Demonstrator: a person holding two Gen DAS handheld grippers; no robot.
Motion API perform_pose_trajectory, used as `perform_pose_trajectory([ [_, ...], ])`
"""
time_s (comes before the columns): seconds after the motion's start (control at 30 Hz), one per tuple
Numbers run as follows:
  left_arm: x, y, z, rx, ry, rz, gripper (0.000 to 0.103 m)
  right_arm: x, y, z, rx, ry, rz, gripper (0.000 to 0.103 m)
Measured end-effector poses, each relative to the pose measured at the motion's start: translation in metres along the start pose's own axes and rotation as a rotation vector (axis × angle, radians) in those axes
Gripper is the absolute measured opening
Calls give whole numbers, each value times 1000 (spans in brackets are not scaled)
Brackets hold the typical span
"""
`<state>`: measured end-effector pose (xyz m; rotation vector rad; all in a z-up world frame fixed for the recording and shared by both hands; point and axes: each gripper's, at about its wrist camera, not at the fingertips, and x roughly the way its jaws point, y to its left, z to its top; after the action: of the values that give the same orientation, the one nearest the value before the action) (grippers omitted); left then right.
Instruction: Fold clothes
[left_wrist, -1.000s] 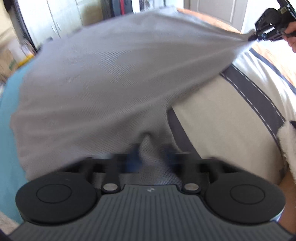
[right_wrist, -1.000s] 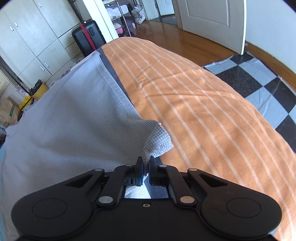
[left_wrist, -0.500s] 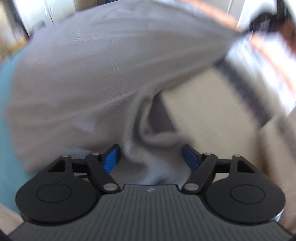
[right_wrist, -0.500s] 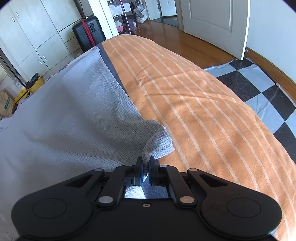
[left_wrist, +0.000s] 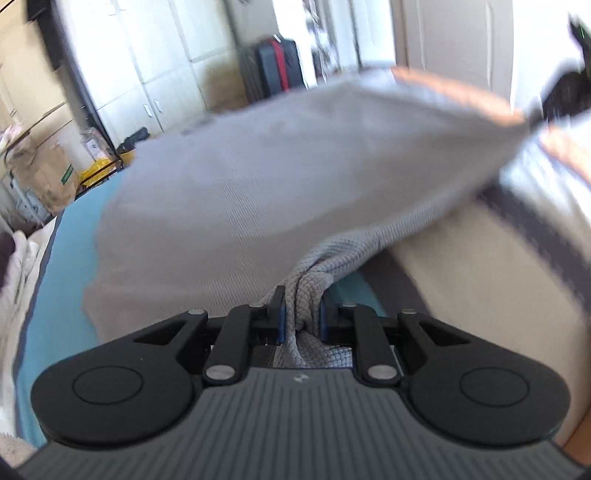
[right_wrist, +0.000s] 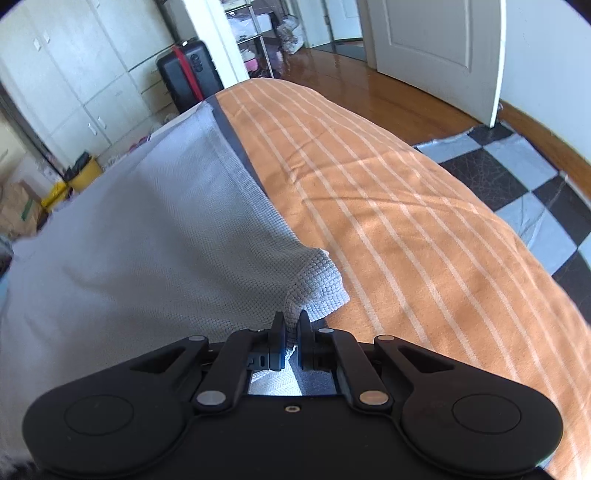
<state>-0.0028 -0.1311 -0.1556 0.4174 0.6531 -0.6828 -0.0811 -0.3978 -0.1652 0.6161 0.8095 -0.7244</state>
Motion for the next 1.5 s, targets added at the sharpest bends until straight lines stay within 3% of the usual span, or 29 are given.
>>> perform_pose_trajectory([
  [0.2,15,0,6,20,-8,44,16,-15,10,-1,-49,-64,-9,5],
  [0.4,-9,-15,11,104,-125,108,14,-31,15,-2,-80,-131,-16,4],
  [0.47,-19,-11,16,68,-158,131,14,-37,17,-3,-90,-154,-18,4],
  [0.6,-33,-15,25,99,-214,153,13,-56,39,-3,-116,-231,-86,4],
  [0.73,-62,-16,29,88,-240,95,13,-68,44,-6,-80,-262,-120,4],
  [0.9,-101,-13,22,95,-284,91,12,-102,41,-24,-35,-333,-126,4],
  [1.13,-135,-17,13,126,-274,27,12,-129,44,-52,-18,-432,-206,4],
  [1.27,-131,-32,4,181,-238,39,12,-135,43,-59,27,-440,-226,4],
  [1.4,-134,-31,7,155,-215,-17,12,-143,58,-67,-42,-460,-231,4],
  [1.5,-140,-25,11,132,-198,-20,12,-152,56,-69,-15,-460,-194,4],
])
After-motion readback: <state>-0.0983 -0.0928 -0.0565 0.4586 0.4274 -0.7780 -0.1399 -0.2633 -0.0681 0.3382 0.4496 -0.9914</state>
